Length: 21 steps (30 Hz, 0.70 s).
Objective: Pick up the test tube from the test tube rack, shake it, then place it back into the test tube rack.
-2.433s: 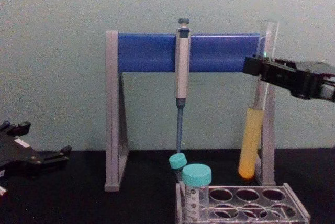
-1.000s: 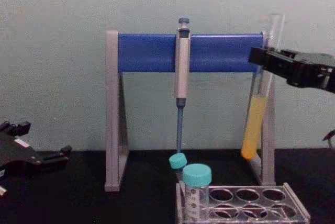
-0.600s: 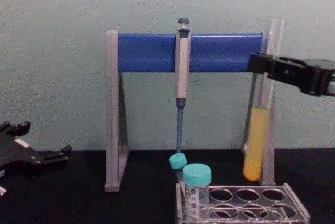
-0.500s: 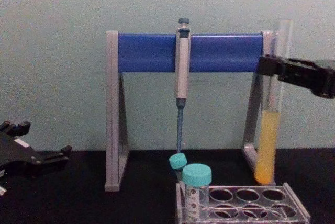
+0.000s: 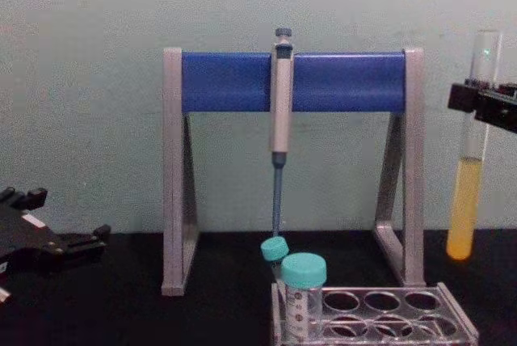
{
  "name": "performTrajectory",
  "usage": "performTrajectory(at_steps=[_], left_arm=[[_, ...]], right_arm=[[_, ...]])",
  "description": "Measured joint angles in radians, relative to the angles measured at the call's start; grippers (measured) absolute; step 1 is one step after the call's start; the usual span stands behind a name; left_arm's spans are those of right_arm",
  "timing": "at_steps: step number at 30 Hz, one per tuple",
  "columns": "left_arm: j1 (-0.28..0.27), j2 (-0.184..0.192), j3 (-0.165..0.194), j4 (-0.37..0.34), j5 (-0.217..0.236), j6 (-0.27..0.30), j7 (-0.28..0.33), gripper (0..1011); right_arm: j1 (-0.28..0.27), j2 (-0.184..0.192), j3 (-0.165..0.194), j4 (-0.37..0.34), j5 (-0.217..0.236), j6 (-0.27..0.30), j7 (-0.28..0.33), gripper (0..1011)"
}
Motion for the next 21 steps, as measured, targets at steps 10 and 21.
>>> performTrajectory(at_steps=[10,21], left_arm=[[0.000,0.000,0.000,0.000,0.000,0.000,0.000,1001],[0.000,0.000,0.000,0.000,0.000,0.000,0.000,1001]], right_arm=[[0.018,-0.078,-0.015,0.053,-0.049,-0.050,0.002,235],[0.025,-0.102,-0.021,0.072,-0.067,-0.066,0.038,235]])
